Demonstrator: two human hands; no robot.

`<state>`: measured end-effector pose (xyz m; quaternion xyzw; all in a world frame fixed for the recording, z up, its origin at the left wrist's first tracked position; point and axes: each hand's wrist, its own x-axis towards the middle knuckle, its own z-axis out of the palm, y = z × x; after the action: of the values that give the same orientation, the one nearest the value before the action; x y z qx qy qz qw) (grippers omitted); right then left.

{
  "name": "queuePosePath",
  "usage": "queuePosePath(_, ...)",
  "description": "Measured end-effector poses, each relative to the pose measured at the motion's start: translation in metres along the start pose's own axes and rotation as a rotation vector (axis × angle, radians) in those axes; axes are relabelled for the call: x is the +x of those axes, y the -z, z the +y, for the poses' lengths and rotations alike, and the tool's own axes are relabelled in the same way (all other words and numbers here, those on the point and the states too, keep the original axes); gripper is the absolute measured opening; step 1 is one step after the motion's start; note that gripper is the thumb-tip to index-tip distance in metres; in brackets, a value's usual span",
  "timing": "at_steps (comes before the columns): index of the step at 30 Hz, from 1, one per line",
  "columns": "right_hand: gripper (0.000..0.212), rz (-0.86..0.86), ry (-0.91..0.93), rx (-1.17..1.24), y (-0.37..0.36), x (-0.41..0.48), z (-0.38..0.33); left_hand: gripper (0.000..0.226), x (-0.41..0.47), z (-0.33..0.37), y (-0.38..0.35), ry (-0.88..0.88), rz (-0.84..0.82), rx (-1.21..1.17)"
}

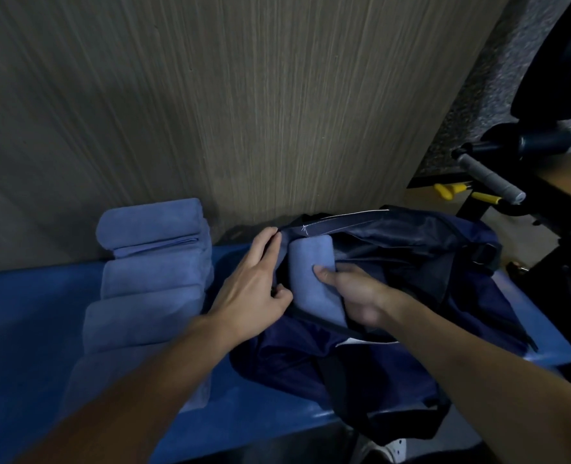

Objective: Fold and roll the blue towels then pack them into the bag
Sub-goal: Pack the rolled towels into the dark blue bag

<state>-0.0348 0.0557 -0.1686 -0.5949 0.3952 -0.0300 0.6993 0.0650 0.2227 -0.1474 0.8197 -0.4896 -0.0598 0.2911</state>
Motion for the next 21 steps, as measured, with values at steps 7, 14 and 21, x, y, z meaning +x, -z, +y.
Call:
queuePosePath(7,0.045,-0.01,-0.043,-0.161,-0.009,-0.003,0.002,0.087,-0.01,0.001,0.0,0.032,-0.043,0.077)
queuePosePath(14,0.054,-0.062,-0.059,-0.297,-0.024,-0.012,0.012,0.092,-0.015,-0.002,0.002,0.039,-0.096,0.058)
queuePosePath(21,0.071,0.069,0.126,-0.529,-0.033,-0.014,0.011,0.101,-0.015,-0.007,0.003,0.025,-0.135,0.112)
